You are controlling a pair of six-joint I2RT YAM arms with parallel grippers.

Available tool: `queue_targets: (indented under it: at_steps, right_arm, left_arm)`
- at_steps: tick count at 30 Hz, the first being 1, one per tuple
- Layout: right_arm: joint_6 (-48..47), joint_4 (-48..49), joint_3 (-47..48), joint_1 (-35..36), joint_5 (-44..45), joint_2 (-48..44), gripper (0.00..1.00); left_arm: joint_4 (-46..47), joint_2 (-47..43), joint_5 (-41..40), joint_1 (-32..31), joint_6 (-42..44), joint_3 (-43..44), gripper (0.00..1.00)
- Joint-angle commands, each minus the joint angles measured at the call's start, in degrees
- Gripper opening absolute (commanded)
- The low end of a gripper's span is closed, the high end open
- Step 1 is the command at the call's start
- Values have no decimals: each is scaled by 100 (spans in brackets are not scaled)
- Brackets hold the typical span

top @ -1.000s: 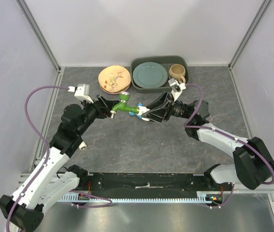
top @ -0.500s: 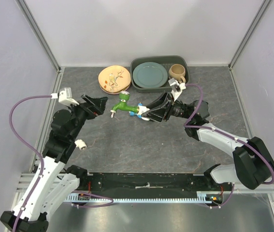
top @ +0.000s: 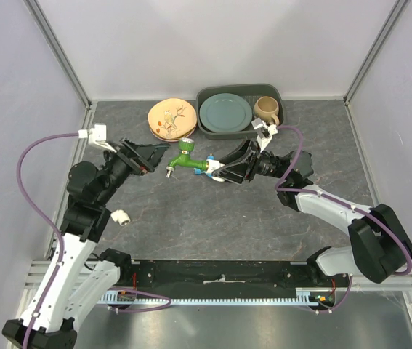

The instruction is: Install the water faucets

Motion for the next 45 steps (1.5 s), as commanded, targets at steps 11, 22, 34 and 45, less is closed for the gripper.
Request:
queue_targets:
  at_steps: [11, 22, 34, 45]
  right_arm:
    - [-118, 270, 132, 59, -52, 77, 0]
    - [-259, 60, 211, 147, -44, 121, 0]
    - [-321, -424, 440, 191, -35, 376, 0]
    - [-92, -398, 528, 191, 0, 552, 0]
  left_arm:
    - [1531, 834, 2403, 21, -679, 52, 93]
    - [1514, 1107, 2922, -32, -477, 175, 81]
    - [1145, 984, 3045, -471, 796, 465, 32]
    - [-391, 913, 2905, -1736, 3185, 772, 23]
